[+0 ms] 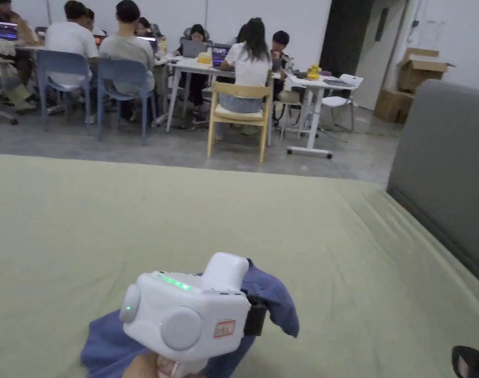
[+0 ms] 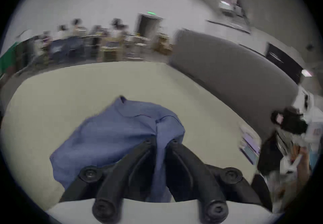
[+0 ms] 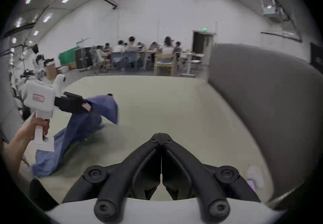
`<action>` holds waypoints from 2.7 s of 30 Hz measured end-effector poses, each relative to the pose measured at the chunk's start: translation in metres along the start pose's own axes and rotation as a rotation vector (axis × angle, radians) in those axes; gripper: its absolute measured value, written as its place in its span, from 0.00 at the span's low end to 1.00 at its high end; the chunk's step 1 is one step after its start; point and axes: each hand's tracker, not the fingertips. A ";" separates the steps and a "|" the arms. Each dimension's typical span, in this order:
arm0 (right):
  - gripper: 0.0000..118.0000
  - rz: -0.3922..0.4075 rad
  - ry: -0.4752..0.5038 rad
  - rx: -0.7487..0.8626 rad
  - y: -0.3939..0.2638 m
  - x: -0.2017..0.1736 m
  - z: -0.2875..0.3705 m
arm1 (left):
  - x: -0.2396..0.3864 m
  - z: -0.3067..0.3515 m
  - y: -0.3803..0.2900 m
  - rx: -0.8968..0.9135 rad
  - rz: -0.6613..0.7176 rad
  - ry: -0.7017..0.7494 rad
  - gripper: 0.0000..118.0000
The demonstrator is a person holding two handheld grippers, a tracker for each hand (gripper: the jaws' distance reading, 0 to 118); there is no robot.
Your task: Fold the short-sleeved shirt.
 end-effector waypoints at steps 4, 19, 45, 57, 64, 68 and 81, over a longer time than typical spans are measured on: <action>0.03 -0.049 -0.104 -0.002 -0.013 0.050 0.037 | 0.125 -0.087 -0.010 -0.222 -0.251 -0.227 0.05; 0.03 -0.219 -0.089 -0.075 -0.065 0.093 -0.004 | 0.241 -0.171 -0.133 -0.669 -0.409 -0.458 0.08; 0.03 -0.107 0.095 -0.078 -0.038 0.000 -0.003 | 0.035 0.212 -0.138 -0.035 0.301 0.588 0.00; 0.03 -0.041 0.079 -0.198 -0.049 -0.008 -0.069 | -0.150 0.039 -0.136 -0.356 0.446 0.624 0.83; 0.03 -0.004 0.093 -0.293 -0.071 -0.016 -0.119 | -0.161 0.010 -0.181 -0.355 0.402 0.634 0.56; 0.03 -0.016 0.109 -0.329 -0.084 -0.023 -0.142 | -0.141 0.021 -0.173 -0.336 0.388 0.566 0.06; 1.00 -0.254 0.123 -0.477 -0.047 0.055 -0.188 | -0.102 0.079 -0.126 -0.127 0.449 0.450 0.06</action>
